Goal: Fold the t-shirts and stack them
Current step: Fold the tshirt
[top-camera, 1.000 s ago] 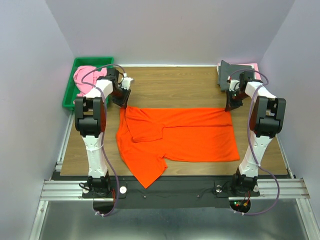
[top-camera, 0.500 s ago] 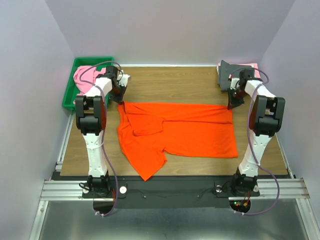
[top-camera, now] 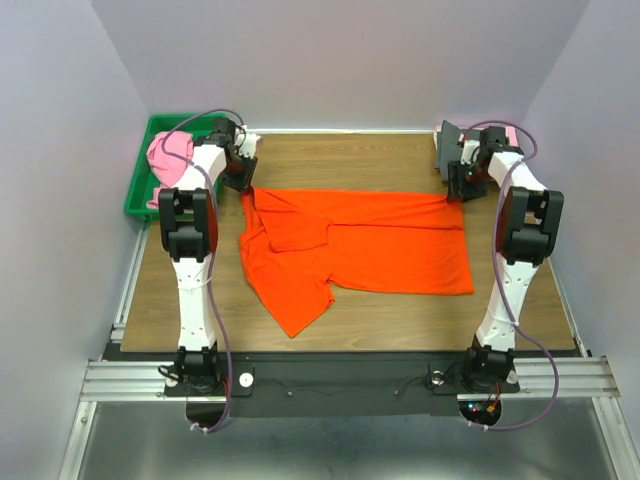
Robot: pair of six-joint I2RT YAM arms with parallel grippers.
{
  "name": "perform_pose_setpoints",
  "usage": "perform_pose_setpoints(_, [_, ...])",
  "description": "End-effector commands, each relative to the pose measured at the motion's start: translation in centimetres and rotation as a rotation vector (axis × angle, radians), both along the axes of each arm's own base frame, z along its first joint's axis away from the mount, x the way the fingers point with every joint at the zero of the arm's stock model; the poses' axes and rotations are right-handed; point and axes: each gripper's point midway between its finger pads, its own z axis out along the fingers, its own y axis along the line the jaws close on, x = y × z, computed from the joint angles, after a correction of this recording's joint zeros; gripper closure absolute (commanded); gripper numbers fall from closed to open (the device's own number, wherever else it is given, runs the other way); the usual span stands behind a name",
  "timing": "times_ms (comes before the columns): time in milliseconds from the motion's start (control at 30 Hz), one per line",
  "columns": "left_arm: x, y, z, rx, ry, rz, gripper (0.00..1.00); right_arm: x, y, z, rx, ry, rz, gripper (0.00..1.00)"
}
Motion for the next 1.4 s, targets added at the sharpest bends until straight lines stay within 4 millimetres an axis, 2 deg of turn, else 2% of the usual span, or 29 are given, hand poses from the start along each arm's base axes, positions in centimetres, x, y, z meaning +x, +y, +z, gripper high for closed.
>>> perform_pose_setpoints(0, [-0.4,-0.3,9.0,-0.046,-0.134,-0.051,0.58,0.8,0.7,4.4,0.030,-0.099,0.040,0.35])
perform_pose_setpoints(67, [-1.8,-1.1,11.3,-0.078,-0.156,-0.091,0.57,-0.2,1.5,6.3,0.055,-0.125,0.061,0.31])
perform_pose_setpoints(133, [-3.4,-1.8,12.3,-0.096,-0.151,-0.133,0.54,-1.0,2.0,7.3,0.069,-0.133,0.084,0.29])
perform_pose_setpoints(167, [-4.8,-2.4,13.1,-0.102,-0.150,-0.160,0.53,-1.6,2.4,8.3,0.080,-0.146,0.099,0.29])
perform_pose_setpoints(233, [-6.4,-2.6,13.1,-0.084,-0.143,-0.203,0.52,-2.4,2.8,9.1,0.090,-0.148,0.120,0.28])
perform_pose_setpoints(267, [-7.9,-2.8,13.1,-0.088,-0.128,-0.227,0.50,-2.7,3.0,9.4,0.102,-0.149,0.130,0.28])
perform_pose_setpoints(300, [-8.8,-3.4,13.0,-0.086,-0.122,-0.260,0.45,-3.2,3.3,9.9,0.105,-0.151,0.140,0.28])
perform_pose_setpoints(367, [-10.5,-4.0,13.3,-0.079,-0.124,-0.304,0.45,-3.8,3.6,10.3,0.119,-0.150,0.150,0.28])
perform_pose_setpoints(400, [-11.9,-4.4,11.9,-0.078,-0.083,-0.328,0.45,-4.0,3.8,10.3,0.124,-0.147,0.152,0.29])
perform_pose_setpoints(533, [-15.7,-7.3,9.7,-0.053,-0.018,-0.439,0.45,-5.1,4.2,9.3,0.146,-0.109,0.154,0.33])
perform_pose_setpoints(567, [-16.8,-7.6,8.5,-0.047,0.018,-0.450,0.45,-5.2,4.4,9.3,0.156,-0.108,0.160,0.33])
perform_pose_setpoints(667, [-18.4,-9.0,7.0,-0.028,0.055,-0.483,0.45,-5.5,4.8,8.8,0.175,-0.093,0.160,0.35])
perform_pose_setpoints(867, [-19.4,-9.9,4.7,0.025,0.102,-0.488,0.45,-6.2,5.0,8.3,0.182,-0.071,0.159,0.36])
perform_pose_setpoints(1167, [-19.4,-10.3,1.6,0.075,0.157,-0.481,0.46,-6.7,5.0,8.0,0.174,-0.060,0.160,0.36])
perform_pose_setpoints(1367, [-19.6,-10.4,1.5,0.087,0.152,-0.497,0.48,-7.2,5.1,7.7,0.177,-0.051,0.165,0.38])
